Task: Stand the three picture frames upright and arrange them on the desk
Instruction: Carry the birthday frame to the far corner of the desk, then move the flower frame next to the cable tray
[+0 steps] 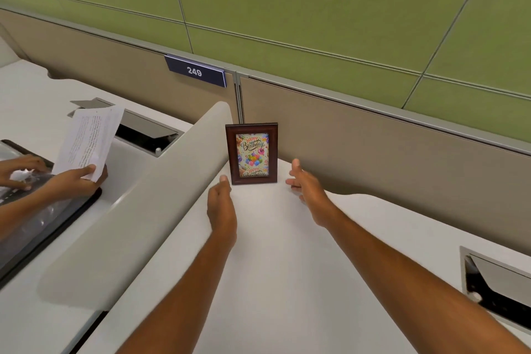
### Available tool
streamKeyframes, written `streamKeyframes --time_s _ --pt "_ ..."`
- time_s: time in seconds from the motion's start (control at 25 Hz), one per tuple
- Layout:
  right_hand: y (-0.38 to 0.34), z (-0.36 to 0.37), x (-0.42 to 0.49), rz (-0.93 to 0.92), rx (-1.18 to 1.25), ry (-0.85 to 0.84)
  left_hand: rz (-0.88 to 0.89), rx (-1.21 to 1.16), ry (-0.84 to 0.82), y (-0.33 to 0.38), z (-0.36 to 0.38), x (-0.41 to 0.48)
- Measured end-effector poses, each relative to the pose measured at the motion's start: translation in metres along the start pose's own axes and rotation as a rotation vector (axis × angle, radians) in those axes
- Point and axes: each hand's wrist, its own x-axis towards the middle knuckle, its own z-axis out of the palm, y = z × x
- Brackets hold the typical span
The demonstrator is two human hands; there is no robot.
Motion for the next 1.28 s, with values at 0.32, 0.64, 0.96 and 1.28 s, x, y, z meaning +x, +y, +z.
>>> streamKeyframes --time_s 0.32,0.64,0.96,1.28 --pt "0.051 -0.029 -0.148 0.053 -0.005 0.030 -0.131 0.113 -0.364 -0.014 -0.003 -0.120" --pt "0.080 -0.098 -0.283 -0.020 0.044 0.080 -0.111 0.205 -0.611 -0.037 0.028 -0.262" --pt "0.107 -0.189 -0.411 -0.130 0.097 0.158 -0.020 0.189 -0.719 -0.053 0.063 -0.402" --pt "0.138 -0.290 -0.505 -0.211 0.066 0.374 0.023 0.272 -0.772 -0.073 0.108 -0.510"
